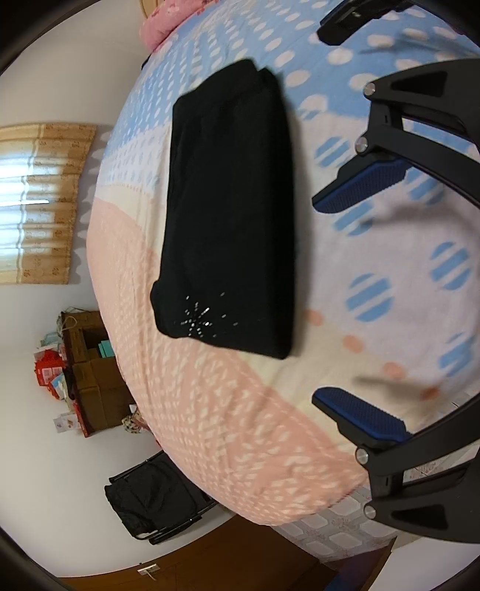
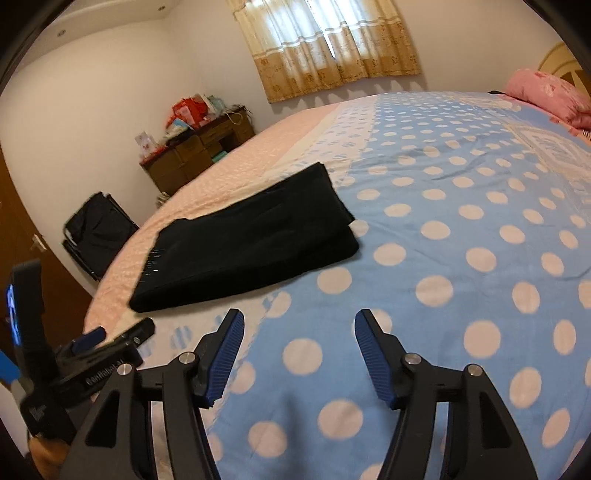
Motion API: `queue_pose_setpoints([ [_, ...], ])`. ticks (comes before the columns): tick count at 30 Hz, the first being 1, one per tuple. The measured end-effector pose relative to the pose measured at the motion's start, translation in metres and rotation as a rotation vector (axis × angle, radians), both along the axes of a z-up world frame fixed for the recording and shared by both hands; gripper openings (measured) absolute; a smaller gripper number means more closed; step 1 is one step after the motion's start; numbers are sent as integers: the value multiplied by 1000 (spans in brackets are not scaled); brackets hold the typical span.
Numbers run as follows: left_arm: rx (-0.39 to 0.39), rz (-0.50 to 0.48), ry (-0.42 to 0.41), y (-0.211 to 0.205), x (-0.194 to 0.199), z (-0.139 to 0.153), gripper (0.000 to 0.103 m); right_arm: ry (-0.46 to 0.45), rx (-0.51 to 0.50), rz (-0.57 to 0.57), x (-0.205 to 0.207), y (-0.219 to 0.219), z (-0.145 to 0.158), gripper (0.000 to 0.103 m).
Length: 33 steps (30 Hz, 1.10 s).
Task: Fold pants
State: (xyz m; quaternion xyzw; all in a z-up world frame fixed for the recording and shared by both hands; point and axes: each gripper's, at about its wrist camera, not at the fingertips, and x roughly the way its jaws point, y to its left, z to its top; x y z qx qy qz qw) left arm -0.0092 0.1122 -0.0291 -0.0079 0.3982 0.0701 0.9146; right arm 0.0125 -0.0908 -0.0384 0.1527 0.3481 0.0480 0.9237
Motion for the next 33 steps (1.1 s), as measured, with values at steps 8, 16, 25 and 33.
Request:
queue_pose_setpoints([
  [8, 0, -13, -90, -2, -45, 15, 103, -144, -73, 1, -50, 18, 26, 64],
  [16, 22, -3, -156, -3, -67, 33, 103, -345, -113, -65, -93, 20, 69, 67],
  [25, 65, 6, -249, -8, -85, 52, 103, -449, -170, -74, -109, 30, 86, 74],
  [33, 71, 13, -272, -10, -85, 55, 103, -427, -144, -90, -106, 21, 80, 74],
])
